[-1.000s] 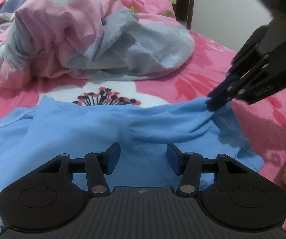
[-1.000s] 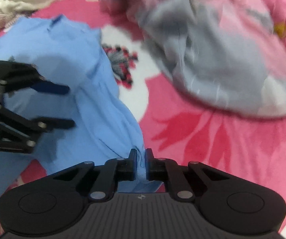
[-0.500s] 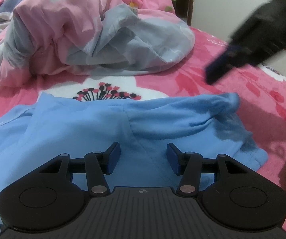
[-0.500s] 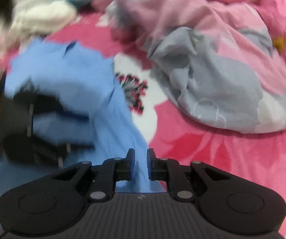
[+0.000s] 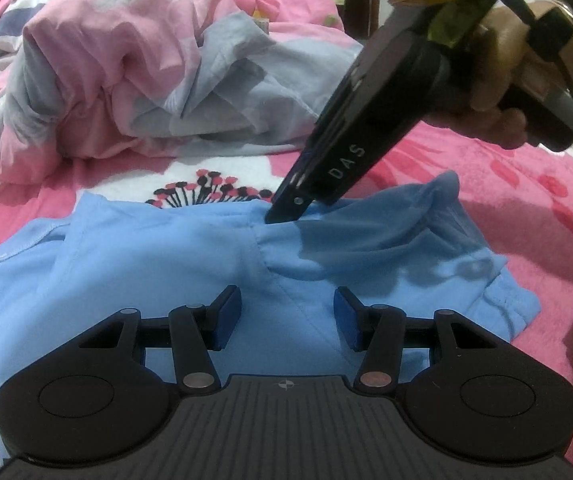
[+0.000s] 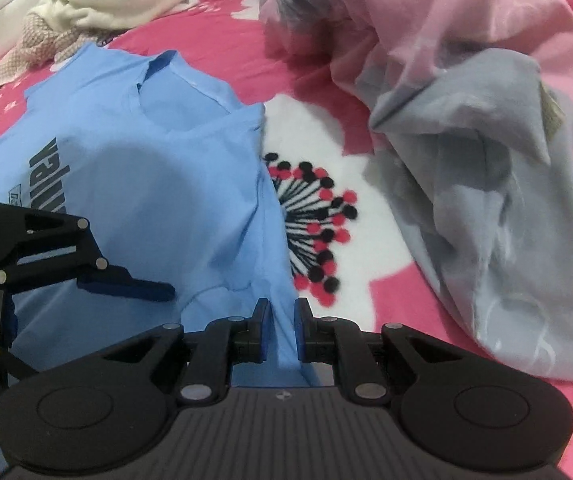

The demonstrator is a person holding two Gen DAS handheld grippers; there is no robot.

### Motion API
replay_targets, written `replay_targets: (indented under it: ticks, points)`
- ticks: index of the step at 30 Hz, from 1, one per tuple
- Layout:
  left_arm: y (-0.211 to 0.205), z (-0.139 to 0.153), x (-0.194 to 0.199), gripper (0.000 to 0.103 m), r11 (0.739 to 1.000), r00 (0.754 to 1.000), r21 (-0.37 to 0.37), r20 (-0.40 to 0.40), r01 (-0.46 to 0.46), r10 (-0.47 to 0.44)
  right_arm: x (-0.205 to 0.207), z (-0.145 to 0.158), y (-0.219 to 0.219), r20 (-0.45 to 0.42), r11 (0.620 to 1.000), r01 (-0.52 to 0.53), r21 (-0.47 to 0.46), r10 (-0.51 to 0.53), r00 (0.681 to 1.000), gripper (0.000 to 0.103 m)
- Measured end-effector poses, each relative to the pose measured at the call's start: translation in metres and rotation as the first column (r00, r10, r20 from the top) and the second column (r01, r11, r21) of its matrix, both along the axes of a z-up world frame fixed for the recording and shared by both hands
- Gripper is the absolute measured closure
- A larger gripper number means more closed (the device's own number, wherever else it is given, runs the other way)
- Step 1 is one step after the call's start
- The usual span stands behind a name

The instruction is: Fold clothes

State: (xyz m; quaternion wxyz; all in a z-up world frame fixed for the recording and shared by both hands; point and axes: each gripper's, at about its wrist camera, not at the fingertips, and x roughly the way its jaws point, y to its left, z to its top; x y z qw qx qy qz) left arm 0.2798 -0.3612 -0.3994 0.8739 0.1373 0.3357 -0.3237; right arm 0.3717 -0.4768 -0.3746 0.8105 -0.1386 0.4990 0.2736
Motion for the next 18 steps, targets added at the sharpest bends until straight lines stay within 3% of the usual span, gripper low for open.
replay_targets:
  ticks: [7, 9, 10, 11, 13, 18]
  points:
    - [0.001, -0.003, 0.001, 0.051, 1.0, 1.0, -0.002, 0.005, 0.01, -0.01, 0.004, 0.004, -0.001, -0.009, 0.998, 0.002, 0.062, -0.002, 1.0, 0.079]
    - [0.002, -0.003, -0.001, 0.051, 1.0, 1.0, -0.004, 0.008, 0.009, -0.009, 0.0, 0.003, 0.003, 0.045, 1.0, -0.014, 0.008, 0.013, 0.999, 0.088]
    - [0.002, -0.003, -0.003, 0.051, 1.0, 1.0, -0.006, 0.01, 0.008, -0.008, -0.001, 0.003, 0.005, 0.077, 1.0, -0.019, -0.022, 0.02, 0.997, 0.1]
    - [0.002, -0.003, -0.003, 0.051, 1.0, 1.0, -0.007, 0.011, 0.008, -0.008, -0.003, 0.003, 0.008, 0.108, 0.998, -0.023, -0.052, 0.028, 0.994, 0.103]
    - [0.003, -0.003, -0.004, 0.051, 1.0, 1.0, -0.008, 0.015, 0.006, -0.006, -0.007, 0.003, 0.012, 0.17, 0.993, -0.028, -0.113, 0.047, 0.984, 0.103]
    - [0.005, -0.003, -0.001, 0.051, 1.0, 1.0, -0.01, 0.019, 0.0, 0.0, -0.008, 0.001, 0.005, 0.234, 0.988, 0.013, -0.156, 0.024, 0.972, 0.103]
